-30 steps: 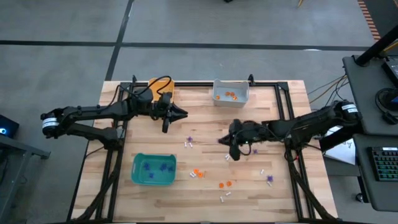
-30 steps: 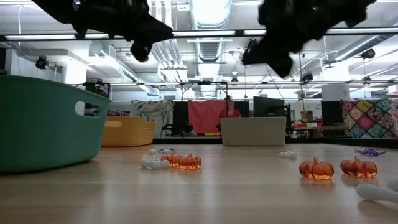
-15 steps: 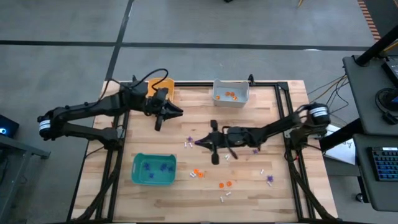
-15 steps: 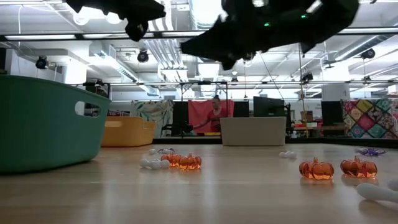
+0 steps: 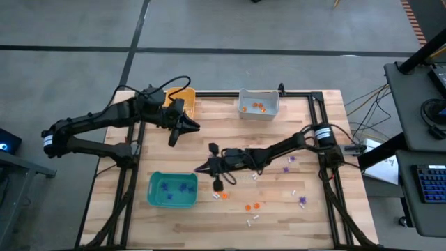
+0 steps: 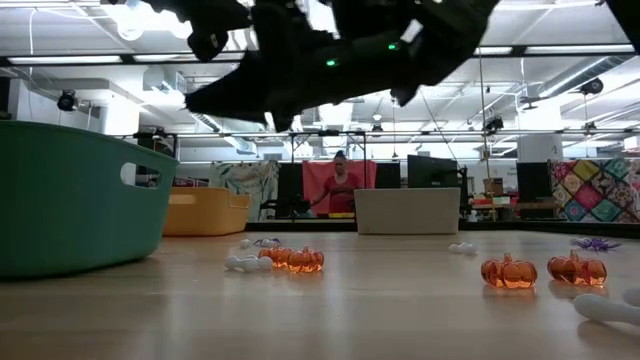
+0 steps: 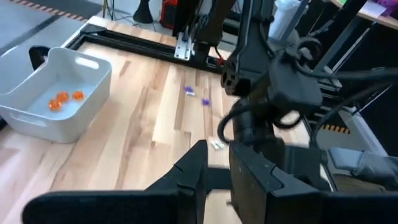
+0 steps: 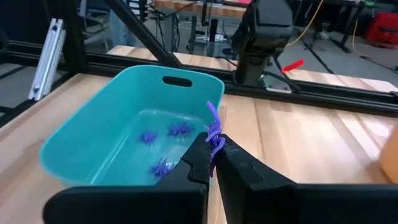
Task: Sort Halloween decoration
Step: Put the blue spider toy into the green bin
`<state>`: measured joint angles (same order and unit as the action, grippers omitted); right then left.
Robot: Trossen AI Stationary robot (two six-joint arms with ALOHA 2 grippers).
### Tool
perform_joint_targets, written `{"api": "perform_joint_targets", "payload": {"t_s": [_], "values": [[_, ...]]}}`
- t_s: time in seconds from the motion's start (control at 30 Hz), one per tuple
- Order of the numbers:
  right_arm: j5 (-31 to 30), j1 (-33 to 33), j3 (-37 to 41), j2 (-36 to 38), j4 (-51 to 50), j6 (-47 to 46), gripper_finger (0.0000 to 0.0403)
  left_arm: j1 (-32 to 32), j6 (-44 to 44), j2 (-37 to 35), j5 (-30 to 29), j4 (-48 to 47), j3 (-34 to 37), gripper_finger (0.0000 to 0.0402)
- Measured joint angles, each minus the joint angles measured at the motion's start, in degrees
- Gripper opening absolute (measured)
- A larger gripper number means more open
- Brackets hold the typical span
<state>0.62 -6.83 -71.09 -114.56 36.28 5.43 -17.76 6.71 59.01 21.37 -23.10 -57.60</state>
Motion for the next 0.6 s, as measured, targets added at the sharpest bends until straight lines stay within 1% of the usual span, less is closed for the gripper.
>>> {"api": "perform_joint_targets", "payload": {"t_s": [0.2,0.27,0.4,0.53,0.6], "values": [[0.0,0.0,-6.9,-4.2,-5.9,0.2,0.0009,0.0,1.2,-0.2,0.0,-2.2,0.0,0.0049],[0.0,0.0,-8.5,-5.2,-6.4,0.2,0.0009,0.0,1.3,-0.2,0.0,-2.1,0.0,0.0049],[2.6,-0.2,-9.4,-5.7,-6.7,-0.5,0.0009,0.0,1.3,-0.2,0.0,-2.1,0.0,0.0049],[3.1,-0.8,-10.2,-5.7,-7.5,-2.2,0.0009,0.0,1.3,-0.2,0.0,-2.0,0.1,0.0049],[4.5,-1.2,-10.4,-5.7,-7.6,-2.4,0.0009,0.0,1.3,-0.2,0.0,-2.0,0.1,0.0049]]}}
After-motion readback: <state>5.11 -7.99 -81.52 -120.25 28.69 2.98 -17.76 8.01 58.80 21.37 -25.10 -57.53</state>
